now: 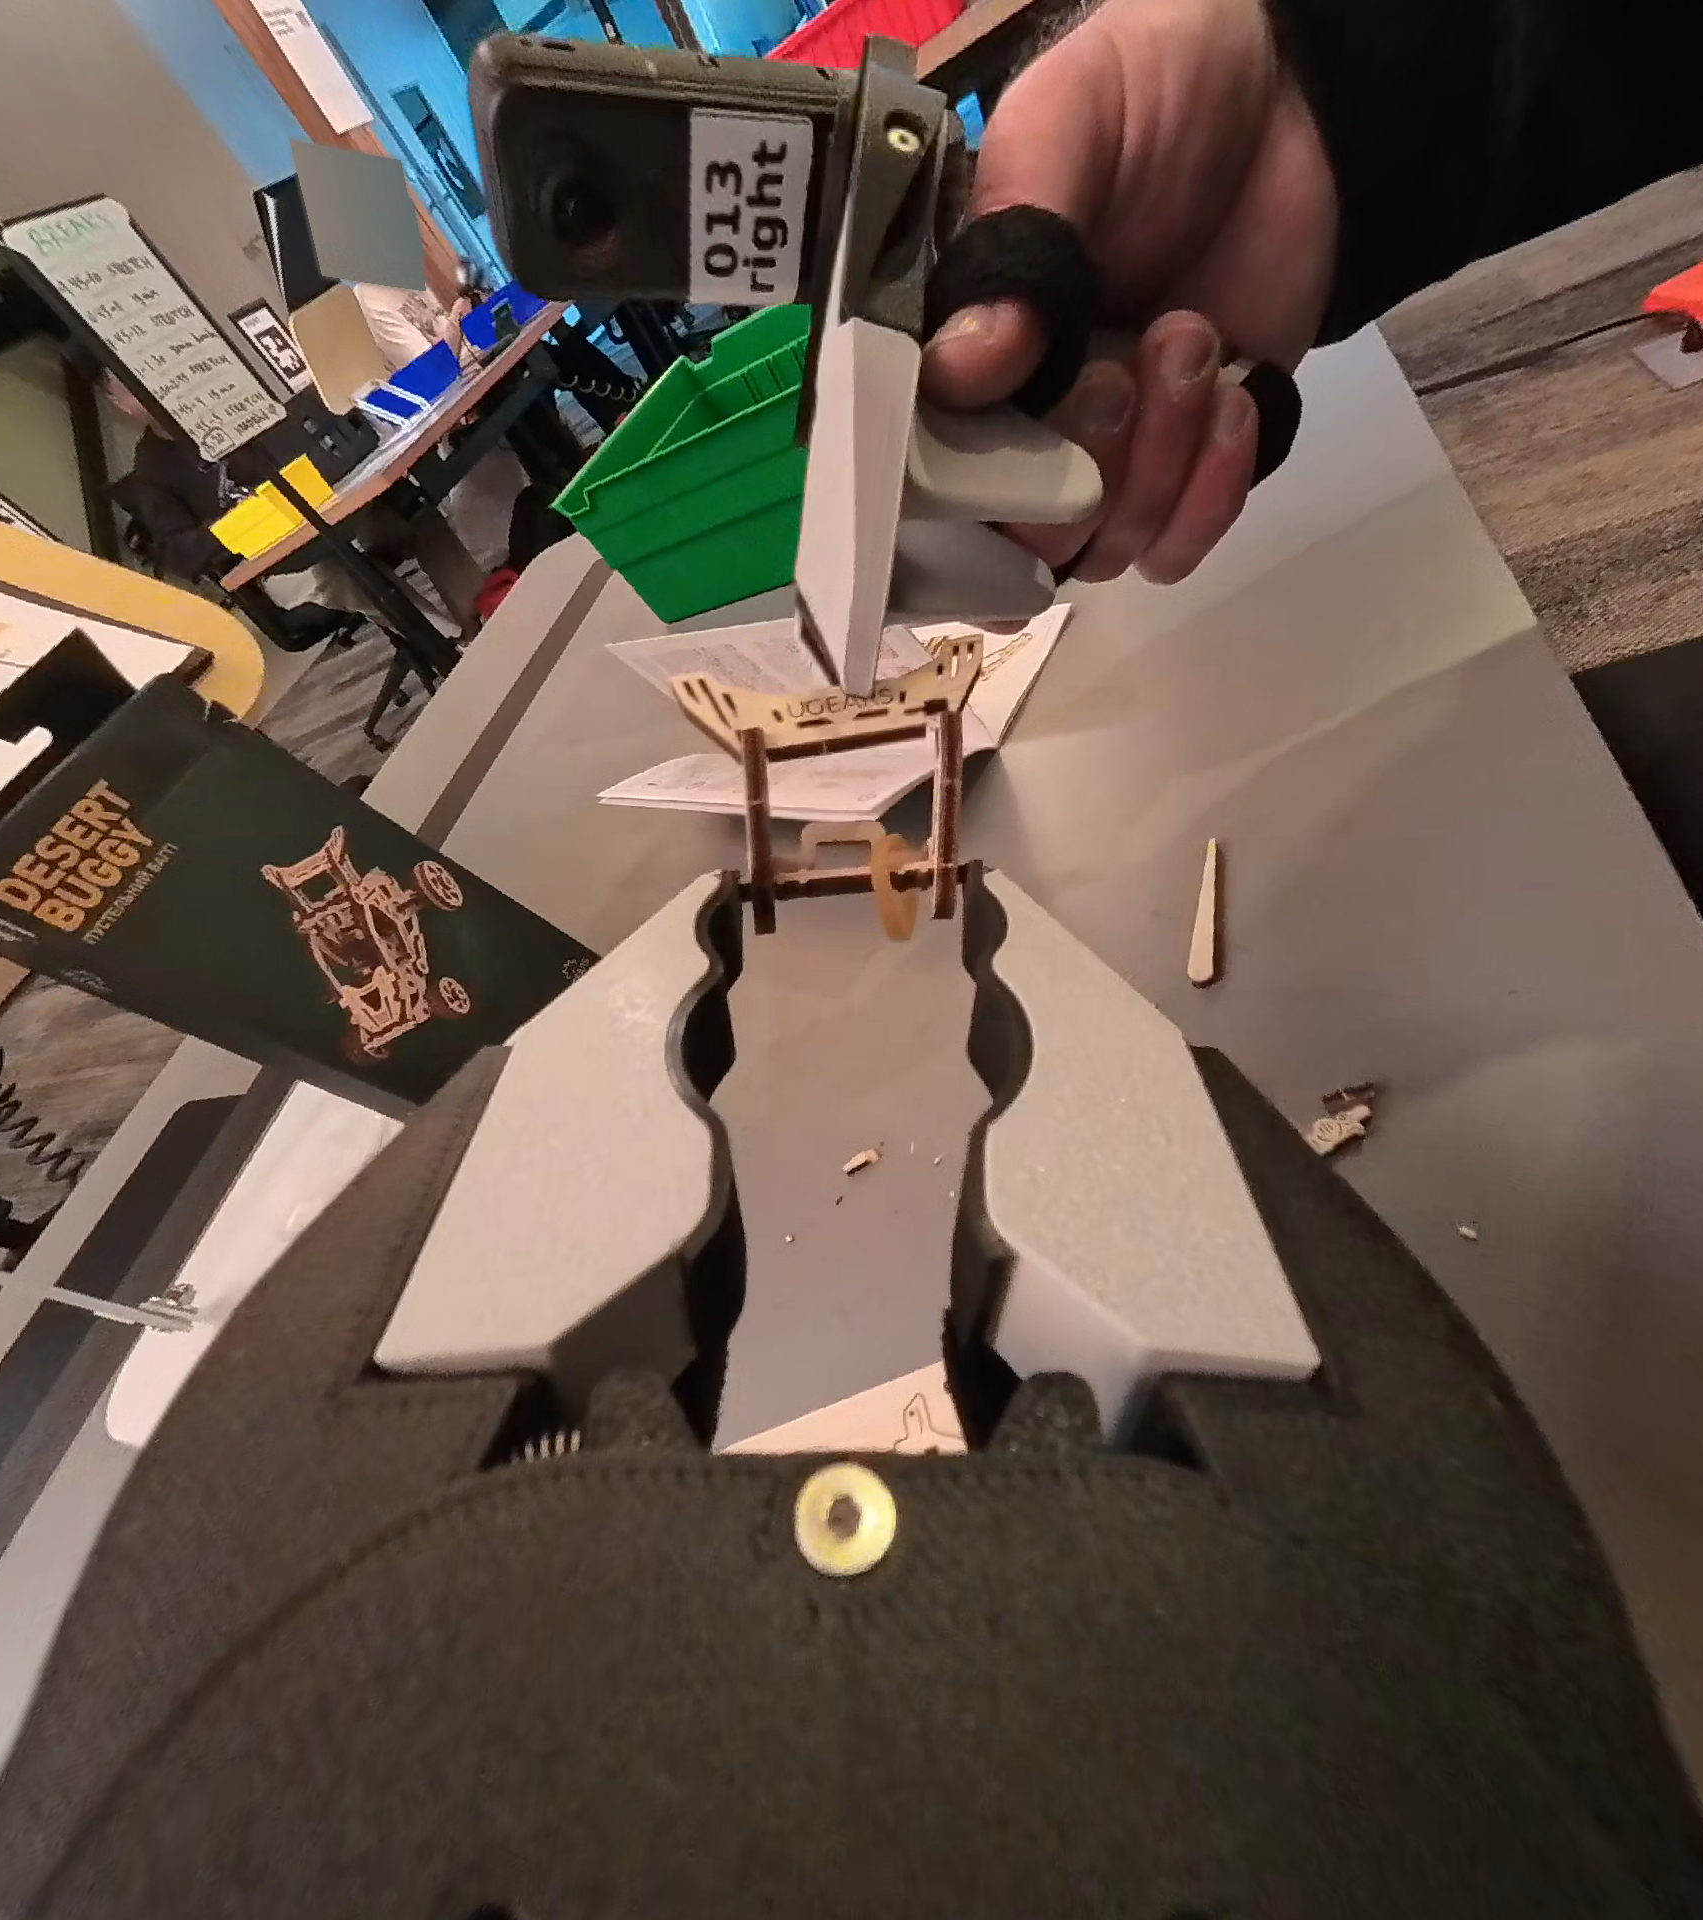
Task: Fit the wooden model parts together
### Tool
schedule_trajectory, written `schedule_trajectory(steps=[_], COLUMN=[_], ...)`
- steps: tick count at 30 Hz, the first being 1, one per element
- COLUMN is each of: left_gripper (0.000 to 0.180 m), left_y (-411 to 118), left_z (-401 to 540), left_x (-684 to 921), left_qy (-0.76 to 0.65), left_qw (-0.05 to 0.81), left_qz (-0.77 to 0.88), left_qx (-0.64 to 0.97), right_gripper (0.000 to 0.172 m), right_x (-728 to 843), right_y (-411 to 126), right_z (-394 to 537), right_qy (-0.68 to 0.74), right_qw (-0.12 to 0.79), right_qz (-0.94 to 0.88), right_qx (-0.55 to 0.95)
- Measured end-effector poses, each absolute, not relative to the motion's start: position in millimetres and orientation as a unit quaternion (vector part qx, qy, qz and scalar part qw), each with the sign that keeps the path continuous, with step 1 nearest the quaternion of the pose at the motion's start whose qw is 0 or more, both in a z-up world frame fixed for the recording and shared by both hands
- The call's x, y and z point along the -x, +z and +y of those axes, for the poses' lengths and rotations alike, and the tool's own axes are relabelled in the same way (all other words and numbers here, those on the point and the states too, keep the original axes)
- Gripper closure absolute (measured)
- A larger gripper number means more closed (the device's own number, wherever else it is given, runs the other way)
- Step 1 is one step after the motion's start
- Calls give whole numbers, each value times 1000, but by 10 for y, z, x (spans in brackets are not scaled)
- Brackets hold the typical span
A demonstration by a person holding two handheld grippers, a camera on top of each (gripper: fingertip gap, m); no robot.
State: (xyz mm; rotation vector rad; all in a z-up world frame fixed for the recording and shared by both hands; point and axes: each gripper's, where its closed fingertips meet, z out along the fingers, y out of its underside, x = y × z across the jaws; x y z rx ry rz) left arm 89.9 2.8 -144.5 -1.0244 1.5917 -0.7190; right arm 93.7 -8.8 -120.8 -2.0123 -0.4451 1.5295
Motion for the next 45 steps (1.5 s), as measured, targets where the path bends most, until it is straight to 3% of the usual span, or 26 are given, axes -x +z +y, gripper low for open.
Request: schedule_trajectory(steps=[24, 38, 45], left_gripper=[139, 139, 140], left_y=[-1453, -1483, -1450], left_z=[16, 36, 7], left_x=[-974, -1016, -1027], left_qy=[-379, -352, -349], left_qw=[495, 502, 509], left_qz=[630, 639, 643], left_qx=[462, 463, 454], right_gripper=[171, 171, 162], right_x=[-964, -1025, -1059], right_y=[-1163, -1186, -1175], right_z=[-25, -3, 8], right_qy=[595, 592, 597], right_qw=[303, 303, 312], right_qz=[-143, -145, -136], right_qx=[731, 732, 726])
